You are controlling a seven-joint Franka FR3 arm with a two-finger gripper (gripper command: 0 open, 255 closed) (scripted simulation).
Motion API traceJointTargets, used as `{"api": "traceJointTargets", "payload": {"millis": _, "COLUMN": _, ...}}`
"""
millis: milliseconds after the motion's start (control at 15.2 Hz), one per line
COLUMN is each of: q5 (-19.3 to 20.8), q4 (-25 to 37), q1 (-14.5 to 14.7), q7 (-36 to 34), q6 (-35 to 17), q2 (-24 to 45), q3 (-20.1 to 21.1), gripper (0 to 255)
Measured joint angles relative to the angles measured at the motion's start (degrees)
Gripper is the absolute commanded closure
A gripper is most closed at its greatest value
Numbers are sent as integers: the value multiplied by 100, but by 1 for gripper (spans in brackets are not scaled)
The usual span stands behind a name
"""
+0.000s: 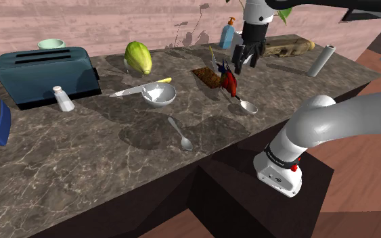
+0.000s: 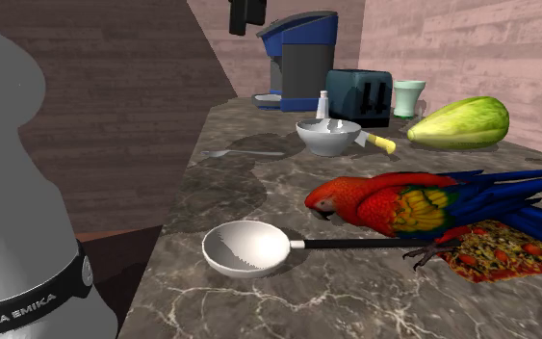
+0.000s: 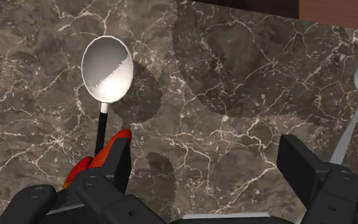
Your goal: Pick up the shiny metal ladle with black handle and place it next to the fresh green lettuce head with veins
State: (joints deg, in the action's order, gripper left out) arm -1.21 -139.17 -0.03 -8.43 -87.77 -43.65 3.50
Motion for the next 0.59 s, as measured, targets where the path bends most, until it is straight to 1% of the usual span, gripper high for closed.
{"api": "traceJointTargets", "payload": {"millis": 66, "q5": 0, "q4": 0, "q1": 0, "q7": 0, "q6": 0, "q2": 0, "q3": 0, "gripper": 0}}
{"api": "traceJointTargets", "payload": {"millis": 198, "q5": 64, "q4": -153, "q1": -65, "q7": 16, "q6": -181, "q2": 72, "q3": -58, "gripper": 0}}
{"api": "traceJointTargets", "payload": {"millis": 462, "q5": 257, "q4": -545, "q1": -266, "q7": 50, "q6": -683, "q2": 307, "q3": -231, "gripper": 0}}
{"api": "traceJointTargets", "payload": {"millis": 594, "q5": 334, "q4": -805, "q1": -359, "q7": 15, "q6": -1056, "q2": 492, "q3": -288, "gripper": 0}}
